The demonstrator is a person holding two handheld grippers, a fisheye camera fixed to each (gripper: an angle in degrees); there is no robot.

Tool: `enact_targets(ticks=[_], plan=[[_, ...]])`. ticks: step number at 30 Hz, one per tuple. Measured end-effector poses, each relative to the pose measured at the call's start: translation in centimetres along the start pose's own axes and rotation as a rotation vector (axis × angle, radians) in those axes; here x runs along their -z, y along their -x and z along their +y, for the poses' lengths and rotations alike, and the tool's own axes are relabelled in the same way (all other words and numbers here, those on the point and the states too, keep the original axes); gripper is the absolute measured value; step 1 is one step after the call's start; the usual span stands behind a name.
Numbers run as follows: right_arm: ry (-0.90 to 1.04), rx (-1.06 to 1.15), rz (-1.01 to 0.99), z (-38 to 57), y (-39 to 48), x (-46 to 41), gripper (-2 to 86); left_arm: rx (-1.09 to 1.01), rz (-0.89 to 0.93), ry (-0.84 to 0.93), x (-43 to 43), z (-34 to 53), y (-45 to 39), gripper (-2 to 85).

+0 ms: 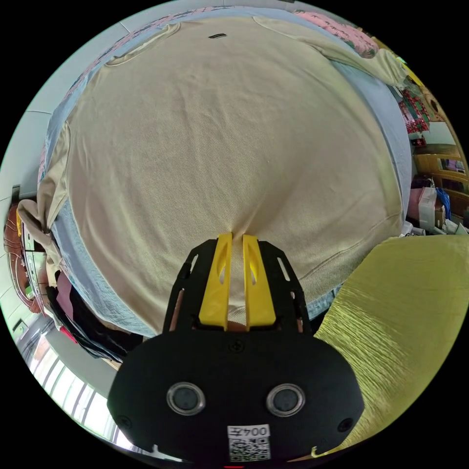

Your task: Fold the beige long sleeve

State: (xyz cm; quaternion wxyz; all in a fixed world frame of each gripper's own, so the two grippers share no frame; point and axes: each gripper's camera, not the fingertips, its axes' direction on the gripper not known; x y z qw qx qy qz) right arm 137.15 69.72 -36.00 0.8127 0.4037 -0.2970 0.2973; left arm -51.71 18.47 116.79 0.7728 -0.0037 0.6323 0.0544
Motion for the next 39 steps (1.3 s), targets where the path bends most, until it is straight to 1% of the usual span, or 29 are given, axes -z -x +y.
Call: enact_targets(ticks=[2, 3, 5, 7, 9, 10, 12, 14, 15, 17, 18, 20, 23, 26, 28, 29, 31, 33, 36, 38, 39], plan=[[0.059, 0.01, 0.135, 0.3, 0.0, -3.3, 5.1, 0.003, -0.001, 0.003, -0.1, -0.1, -0.2, 1.4], [0.081, 0.011, 0.162, 0.4, -0.1, -4.5, 5.4, 0.003, -0.002, 0.005, -0.1, -0.1, -0.3, 1.4], [0.162, 0.02, 0.267, 1.3, -0.8, -9.9, 6.7, 0.001, -0.012, 0.016, -0.1, -0.3, -0.6, 1.4], [0.207, 0.045, 0.322, 2.2, -1.2, -13.4, 8.4, -0.003, -0.022, 0.024, -0.1, -0.5, -1.0, 1.4], [0.215, 0.108, 0.299, 3.3, -0.4, -15.5, 10.0, -0.007, -0.03, 0.03, -0.1, -0.6, -1.3, 1.4], [0.193, 0.179, 0.275, 4.2, 0.9, -16.0, 10.7, -0.006, -0.031, 0.031, -0.1, -0.6, -1.4, 1.4], [0.152, 0.355, 0.34, 6.0, 4.1, -16.2, 12.1, -0.004, -0.03, 0.031, -0.1, -0.6, -1.6, 1.5], [0.202, 0.661, 0.613, 9.7, 8.4, -18.3, 13.5, -0.002, -0.026, 0.03, -0.1, -0.7, -1.7, 1.5], [0.229, 0.734, 0.687, 10.9, 9.1, -19.2, 13.5, -0.002, -0.024, 0.03, 0.0, -0.7, -1.7, 1.6], [0.389, 1.001, 0.999, 15.5, 9.9, -23.9, 12.8, 0.001, -0.016, 0.03, 0.0, -0.7, -1.9, 1.6], [0.432, 1.067, 1.07, 16.7, 9.7, -25.2, 12.7, 0.002, -0.014, 0.031, 0.0, -0.7, -1.9, 1.6], [0.612, 1.304, 1.261, 21.0, 8.0, -29.9, 12.5, 0.006, -0.01, 0.036, 0.1, -0.9, -2.1, 1.5], [0.799, 1.501, 1.416, 24.3, 5.1, -35.2, 12.7, 0.005, -0.016, 0.042, 0.3, -1.0, -2.5, 1.4], [0.947, 1.633, 1.502, 26.1, 2.5, -39.5, 12.6, 0.005, -0.021, 0.046, 0.5, -1.1, -3.0, 1.4], [1.011, 1.697, 1.541, 26.8, 1.3, -41.7, 11.9, 0.01, -0.02, 0.047, 0.7, -1.2, -3.1, 1.4], [1.031, 1.727, 1.559, 27.1, 0.7, -42.9, 10.0, 0.012, -0.019, 0.047, 0.8, -1.2, -3.3, 1.4], [1.017, 1.739, 1.566, 27.1, 0.4, -44.3, 6.6, 0.014, -0.017, 0.047, 1.0, -1.2, -3.4, 1.4], [0.983, 1.681, 1.529, 26.3, 0.8, -45.1, 5.0, 0.015, -0.016, 0.047, 1.2, -1.2, -3.6, 1.4], [0.85, 1.379, 1.385, 22.3, 3.1, -44.7, 4.5, 0.016, -0.016, 0.048, 1.6, -1.3, -4.0, 1.4], [0.668, 1.014, 1.143, 17.1, 5.1, -41.6, 4.4, 0.016, -0.015, 0.046, 2.0, -1.3, -4.2, 1.4], [0.621, 0.921, 1.066, 15.7, 5.2, -40.5, 4.4, 0.016, -0.014, 0.045, 2.1, -1.3, -4.3, 1.4]])
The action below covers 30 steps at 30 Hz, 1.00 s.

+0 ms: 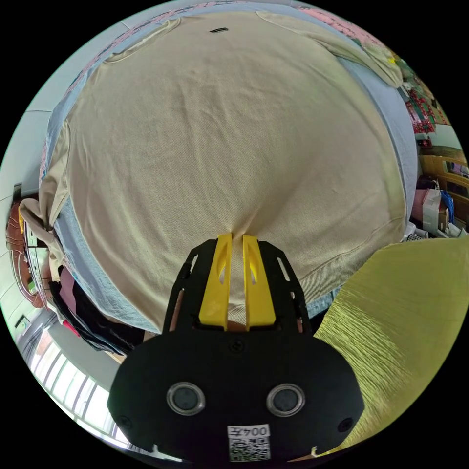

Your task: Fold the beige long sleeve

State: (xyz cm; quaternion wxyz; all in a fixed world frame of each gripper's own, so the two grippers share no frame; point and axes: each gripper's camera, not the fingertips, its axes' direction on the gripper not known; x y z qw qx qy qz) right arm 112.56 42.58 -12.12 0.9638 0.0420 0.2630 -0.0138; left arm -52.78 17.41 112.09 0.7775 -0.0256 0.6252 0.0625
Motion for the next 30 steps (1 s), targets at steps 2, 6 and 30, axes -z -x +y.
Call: enact_targets(ticks=[2, 6, 30], plan=[[-0.14, -0.349, -0.334, 1.9, -6.5, 0.4, 4.7, -0.001, 0.001, -0.004, 0.4, 0.1, -0.2, 1.4], [-0.209, -0.46, -0.393, 2.7, -8.1, -1.9, 9.0, -0.004, 0.0, -0.001, 1.1, 0.1, -0.6, 1.4], [0.201, 0.359, 0.219, -3.2, 4.1, -10.1, 5.0, 0.002, 0.004, 0.019, 8.4, 1.5, -0.8, 1.2]])
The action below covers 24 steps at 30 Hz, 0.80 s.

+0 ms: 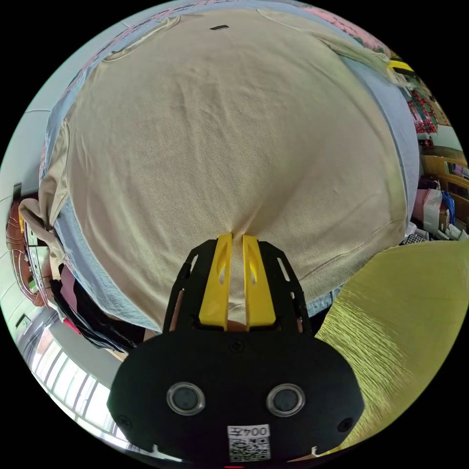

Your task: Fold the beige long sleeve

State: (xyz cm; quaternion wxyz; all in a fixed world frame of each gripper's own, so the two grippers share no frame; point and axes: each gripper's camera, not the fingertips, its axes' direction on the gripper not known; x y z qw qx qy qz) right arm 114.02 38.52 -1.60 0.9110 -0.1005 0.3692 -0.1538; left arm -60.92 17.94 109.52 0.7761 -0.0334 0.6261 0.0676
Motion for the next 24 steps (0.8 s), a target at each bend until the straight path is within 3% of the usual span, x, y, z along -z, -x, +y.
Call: enact_targets(ticks=[8, 16, 24], plan=[[-0.5, -0.538, -0.466, 12.9, -12.9, 9.1, 4.1, -0.029, 0.015, -0.001, 3.6, 1.5, 1.6, 1.2], [-1.1, -0.929, -0.776, 24.8, -16.8, 13.6, 4.0, -0.051, 0.051, -0.06, 7.2, 4.3, 4.5, 1.6], [-1.15, -0.977, -0.714, 20.2, -11.8, 17.3, 3.9, -0.132, 0.092, -0.179, 11.0, 8.4, 8.7, 5.8]])
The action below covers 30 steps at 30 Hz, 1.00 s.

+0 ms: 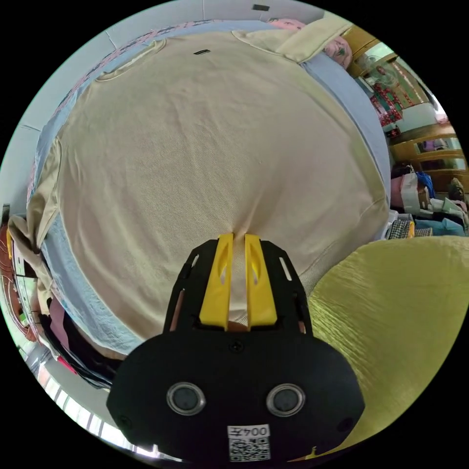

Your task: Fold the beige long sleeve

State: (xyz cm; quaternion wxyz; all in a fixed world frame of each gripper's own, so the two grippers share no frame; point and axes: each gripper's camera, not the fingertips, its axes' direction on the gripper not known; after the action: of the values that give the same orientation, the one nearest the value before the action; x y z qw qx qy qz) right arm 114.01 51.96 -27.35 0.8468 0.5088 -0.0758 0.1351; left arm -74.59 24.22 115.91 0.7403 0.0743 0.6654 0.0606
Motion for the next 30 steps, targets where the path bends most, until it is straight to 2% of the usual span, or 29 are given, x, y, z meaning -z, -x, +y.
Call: enact_targets(ticks=[4, 9, 14, 18, 24, 28, 30], plan=[[0.022, 0.047, 0.018, 2.1, 5.6, -4.8, 4.0, 0.012, 0.238, -0.09, 3.0, 2.5, 4.3, 11.9], [0.064, 0.113, 0.117, 5.4, 11.4, -11.6, 4.1, -0.07, 0.36, -0.218, 7.8, 6.3, 9.3, 16.3], [0.163, 0.255, 0.211, 11.9, 17.3, -21.8, 4.1, 0.007, 0.562, -0.318, 11.5, 11.7, 17.7, 18.0], [0.253, 0.34, 0.242, 18.2, 20.1, -29.8, 4.2, 0.077, 0.572, -0.356, 13.4, 15.5, 22.4, 18.0], [0.487, 0.487, 0.362, 30.6, 20.8, -44.0, 4.9, 0.155, 0.589, -0.365, 15.5, 20.6, 27.9, 18.2], [0.744, 0.538, 0.442, 38.9, 17.8, -52.9, 9.3, 0.184, 0.594, -0.35, 16.6, 22.9, 30.5, 18.6], [0.786, 0.529, 0.409, 41.4, 17.2, -54.5, 11.7, 0.174, 0.584, -0.347, 17.4, 23.6, 31.4, 18.9]])
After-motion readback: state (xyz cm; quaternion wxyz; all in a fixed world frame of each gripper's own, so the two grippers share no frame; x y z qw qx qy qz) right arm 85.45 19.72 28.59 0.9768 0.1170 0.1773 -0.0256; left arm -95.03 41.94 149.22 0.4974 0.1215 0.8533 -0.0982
